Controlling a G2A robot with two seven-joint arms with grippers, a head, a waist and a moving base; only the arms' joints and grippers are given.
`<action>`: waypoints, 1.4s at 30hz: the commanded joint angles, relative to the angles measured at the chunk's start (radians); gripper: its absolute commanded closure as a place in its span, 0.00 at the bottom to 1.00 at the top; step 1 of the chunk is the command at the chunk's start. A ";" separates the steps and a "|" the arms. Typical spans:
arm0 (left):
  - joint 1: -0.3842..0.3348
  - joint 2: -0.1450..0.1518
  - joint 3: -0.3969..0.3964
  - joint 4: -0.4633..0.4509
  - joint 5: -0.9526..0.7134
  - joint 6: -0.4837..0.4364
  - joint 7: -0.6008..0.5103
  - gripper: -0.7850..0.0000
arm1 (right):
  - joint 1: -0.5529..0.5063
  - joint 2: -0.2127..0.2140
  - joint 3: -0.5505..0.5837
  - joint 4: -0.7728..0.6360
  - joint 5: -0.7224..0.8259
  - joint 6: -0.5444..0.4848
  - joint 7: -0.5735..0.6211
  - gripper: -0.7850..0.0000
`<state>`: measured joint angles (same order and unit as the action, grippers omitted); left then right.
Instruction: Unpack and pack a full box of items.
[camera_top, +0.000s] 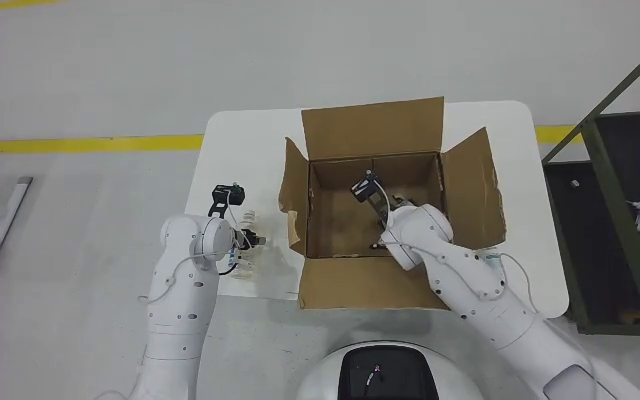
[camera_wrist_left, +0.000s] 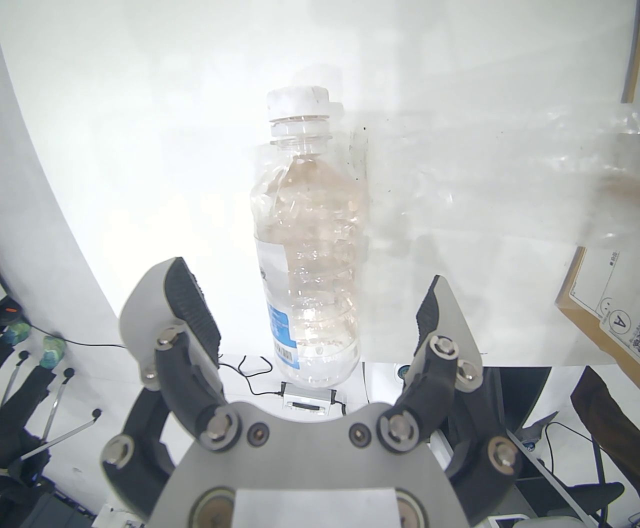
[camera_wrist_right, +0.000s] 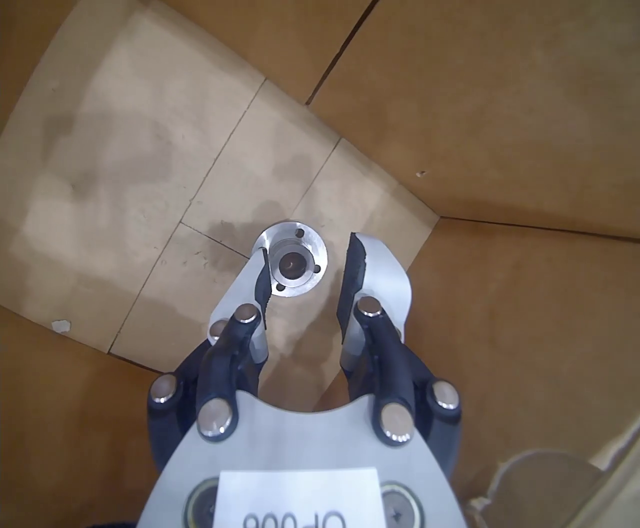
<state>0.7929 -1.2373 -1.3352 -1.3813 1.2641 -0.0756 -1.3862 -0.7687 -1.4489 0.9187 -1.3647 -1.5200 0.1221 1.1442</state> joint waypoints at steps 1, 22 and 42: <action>0.000 0.000 0.000 0.000 0.000 0.000 0.000 0.00 | 0.005 -0.005 -0.003 0.022 0.007 -0.003 -0.005 0.57; 0.000 0.000 0.000 0.000 0.000 0.000 0.000 0.00 | 0.040 -0.043 -0.013 0.157 0.025 -0.013 -0.040 0.60; 0.000 0.000 0.000 0.000 0.000 0.000 0.000 0.00 | 0.036 -0.059 0.026 0.132 0.008 -0.004 -0.058 1.00</action>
<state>0.7929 -1.2373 -1.3352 -1.3813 1.2641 -0.0756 -1.3862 -0.7283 -1.5094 0.9344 -1.2140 -1.5136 0.1135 1.0899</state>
